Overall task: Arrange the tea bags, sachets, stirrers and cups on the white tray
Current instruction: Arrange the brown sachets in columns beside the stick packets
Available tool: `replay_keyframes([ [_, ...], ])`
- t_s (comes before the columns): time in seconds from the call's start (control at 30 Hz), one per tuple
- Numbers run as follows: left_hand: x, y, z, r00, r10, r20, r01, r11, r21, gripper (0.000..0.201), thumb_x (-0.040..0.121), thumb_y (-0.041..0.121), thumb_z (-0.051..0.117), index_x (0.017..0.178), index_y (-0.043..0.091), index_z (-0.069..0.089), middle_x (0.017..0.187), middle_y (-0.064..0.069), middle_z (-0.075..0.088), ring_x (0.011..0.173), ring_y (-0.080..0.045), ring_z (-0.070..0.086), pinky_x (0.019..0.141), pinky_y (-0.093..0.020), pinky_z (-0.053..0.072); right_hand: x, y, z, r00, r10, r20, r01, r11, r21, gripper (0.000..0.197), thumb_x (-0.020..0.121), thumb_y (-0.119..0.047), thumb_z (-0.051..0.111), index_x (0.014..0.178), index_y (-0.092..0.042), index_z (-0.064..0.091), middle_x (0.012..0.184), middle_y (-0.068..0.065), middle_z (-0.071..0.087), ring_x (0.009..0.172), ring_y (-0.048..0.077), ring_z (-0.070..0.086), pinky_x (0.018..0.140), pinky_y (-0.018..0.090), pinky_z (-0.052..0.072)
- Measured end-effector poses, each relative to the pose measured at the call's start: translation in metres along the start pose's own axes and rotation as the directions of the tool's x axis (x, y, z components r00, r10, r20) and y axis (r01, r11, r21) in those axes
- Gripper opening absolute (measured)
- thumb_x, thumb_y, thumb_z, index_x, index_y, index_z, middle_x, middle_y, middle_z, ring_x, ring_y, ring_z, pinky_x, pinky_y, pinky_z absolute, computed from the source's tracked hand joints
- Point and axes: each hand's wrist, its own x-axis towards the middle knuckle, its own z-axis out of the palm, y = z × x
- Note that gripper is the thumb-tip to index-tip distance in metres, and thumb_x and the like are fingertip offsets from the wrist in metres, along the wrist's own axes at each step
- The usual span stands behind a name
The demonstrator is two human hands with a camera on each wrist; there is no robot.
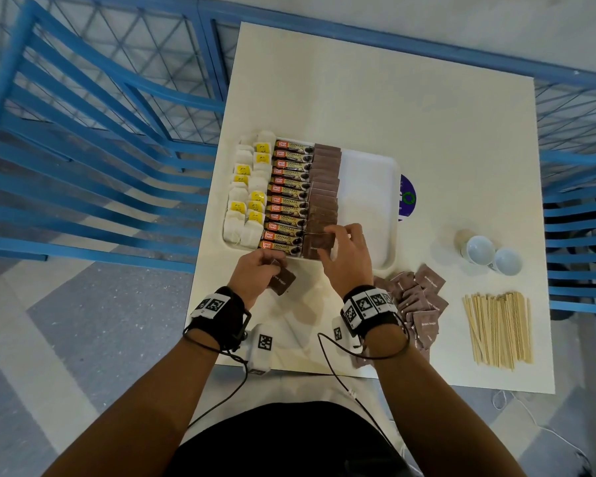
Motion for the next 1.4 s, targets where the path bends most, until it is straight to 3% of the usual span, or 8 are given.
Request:
replay_keyframes([
  [0.13, 0.001, 0.003, 0.002, 1.0, 0.004, 0.023, -0.002, 0.997, -0.076, 0.032, 0.093, -0.017, 0.054, 0.105, 0.008, 0.069, 0.102, -0.013, 0.068, 0.102, -0.029, 0.064, 0.088, -0.043, 0.058, -0.003, -0.002, -0.006, 0.998, 0.012, -0.06, -0.005, 0.993, 0.114, 0.018, 0.09, -0.015, 0.065, 0.108, -0.02, 0.065, 0.101, -0.005, 0.059, 0.087, 0.012, 0.058, 0.081, 0.031, 0.053],
  [0.23, 0.001, 0.007, 0.005, 0.999, 0.029, 0.019, -0.026, 0.99, -0.14, 0.025, 0.094, -0.012, 0.058, 0.105, 0.008, 0.069, 0.101, -0.013, 0.071, 0.099, -0.029, 0.069, 0.086, -0.046, 0.06, -0.005, -0.01, -0.013, 0.993, 0.059, 0.105, -0.084, 0.963, 0.257, 0.007, 0.095, -0.023, 0.064, 0.099, -0.022, 0.07, 0.09, -0.012, 0.068, 0.08, 0.0, 0.061, 0.074, 0.016, 0.045],
  [0.4, 0.0, 0.016, 0.014, 0.996, 0.077, 0.033, -0.069, 0.979, -0.194, 0.018, 0.096, 0.001, 0.064, 0.113, 0.005, 0.068, 0.106, -0.013, 0.075, 0.097, -0.025, 0.073, 0.076, -0.04, 0.063, -0.009, -0.018, -0.018, 0.942, 0.065, 0.329, -0.183, 0.922, 0.34, 0.024, 0.086, -0.038, 0.076, 0.103, -0.021, 0.071, 0.086, -0.007, 0.073, 0.073, 0.009, 0.07, 0.068, 0.021, 0.056],
  [0.5, -0.001, 0.021, 0.023, 0.994, 0.111, 0.021, -0.104, 0.972, -0.212, 0.018, 0.098, 0.005, 0.062, 0.116, 0.003, 0.068, 0.108, -0.012, 0.077, 0.099, -0.025, 0.074, 0.08, -0.043, 0.063, -0.005, -0.013, -0.027, 0.953, 0.075, 0.294, -0.192, 0.901, 0.39, 0.02, 0.084, -0.023, 0.08, 0.102, -0.017, 0.072, 0.082, 0.0, 0.074, 0.061, 0.008, 0.068, 0.058, 0.013, 0.05],
  [0.77, 0.0, 0.033, 0.05, 0.989, 0.141, 0.051, -0.134, 0.983, -0.128, 0.01, 0.093, 0.0, 0.068, 0.101, -0.003, 0.074, 0.085, -0.015, 0.076, 0.079, -0.03, 0.073, 0.078, -0.044, 0.064, 0.024, 0.009, -0.064, 0.981, 0.087, 0.173, -0.155, 0.892, 0.426, 0.009, 0.085, -0.021, 0.078, 0.091, -0.026, 0.074, 0.075, -0.01, 0.071, 0.067, 0.007, 0.066, 0.072, 0.023, 0.056],
  [0.93, 0.014, 0.048, 0.072, 0.984, 0.179, 0.006, -0.178, 0.981, -0.083, 0.011, 0.093, 0.009, 0.071, 0.1, 0.003, 0.077, 0.091, -0.019, 0.077, 0.086, -0.035, 0.075, 0.08, -0.047, 0.063, 0.048, 0.02, -0.084, 0.986, 0.026, 0.165, -0.078, 0.944, 0.322, 0.009, 0.09, -0.026, 0.072, 0.098, -0.021, 0.073, 0.085, -0.013, 0.069, 0.074, 0.0, 0.059, 0.069, 0.008, 0.042],
  [1.13, 0.032, 0.073, 0.086, 0.984, 0.178, 0.019, -0.177, 0.983, -0.048, 0.017, 0.101, 0.013, 0.061, 0.098, 0.008, 0.076, 0.088, -0.014, 0.078, 0.081, -0.029, 0.074, 0.077, -0.045, 0.063, 0.101, 0.028, -0.104, 0.97, -0.033, 0.239, -0.024, 0.973, 0.231, 0.012, 0.088, -0.026, 0.075, 0.096, -0.017, 0.074, 0.087, -0.004, 0.071, 0.081, 0.013, 0.062, 0.073, 0.016, 0.046],
  [1.4, 0.038, 0.067, 0.082, 0.992, 0.115, 0.056, -0.122, 0.981, 0.15, 0.012, 0.102, 0.012, 0.059, 0.102, 0.015, 0.07, 0.086, -0.007, 0.078, 0.073, -0.024, 0.073, 0.066, -0.037, 0.063, 0.189, 0.047, -0.094, 0.993, 0.093, 0.067, -0.104, 0.978, 0.178, 0.019, 0.088, -0.024, 0.075, 0.102, -0.011, 0.075, 0.093, 0.005, 0.073, 0.084, 0.018, 0.063, 0.078, 0.026, 0.048],
])
